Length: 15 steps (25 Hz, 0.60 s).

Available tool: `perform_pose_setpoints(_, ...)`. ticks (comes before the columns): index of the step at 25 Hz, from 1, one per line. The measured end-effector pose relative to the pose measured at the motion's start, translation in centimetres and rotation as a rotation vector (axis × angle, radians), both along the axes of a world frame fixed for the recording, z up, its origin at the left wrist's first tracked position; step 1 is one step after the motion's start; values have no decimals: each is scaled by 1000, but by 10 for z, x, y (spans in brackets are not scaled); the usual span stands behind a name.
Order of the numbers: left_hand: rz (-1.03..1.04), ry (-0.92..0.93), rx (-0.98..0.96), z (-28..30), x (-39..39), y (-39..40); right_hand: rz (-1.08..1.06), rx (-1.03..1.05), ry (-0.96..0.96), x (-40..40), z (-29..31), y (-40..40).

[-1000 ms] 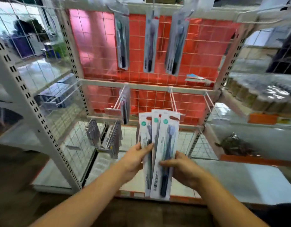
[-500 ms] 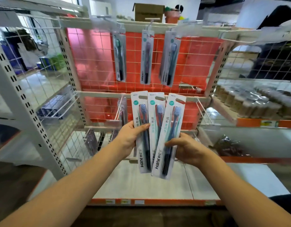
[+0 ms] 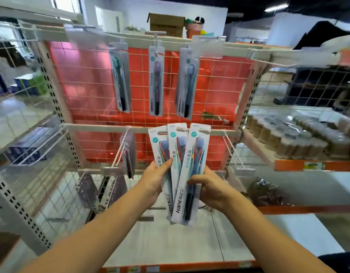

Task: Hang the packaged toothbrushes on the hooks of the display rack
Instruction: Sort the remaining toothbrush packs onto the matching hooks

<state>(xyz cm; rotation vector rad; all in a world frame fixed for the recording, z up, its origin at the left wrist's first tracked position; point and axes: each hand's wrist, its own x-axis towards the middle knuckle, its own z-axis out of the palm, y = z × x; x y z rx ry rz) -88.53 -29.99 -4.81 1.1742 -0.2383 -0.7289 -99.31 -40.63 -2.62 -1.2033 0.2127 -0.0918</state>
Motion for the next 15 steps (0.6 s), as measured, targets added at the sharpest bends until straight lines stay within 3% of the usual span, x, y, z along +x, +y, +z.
perform_pose_setpoints(5,69,-56,-1,-6,29,-47,-53,78,-17,47,-11,-48)
perform_pose_setpoints(11,166,-103,33,3,61,-91,67,-33,-49,85,0,-97)
perform_pose_setpoints(15,241,-21,113,10,76,-103,78,-30,-55,106,0,-114)
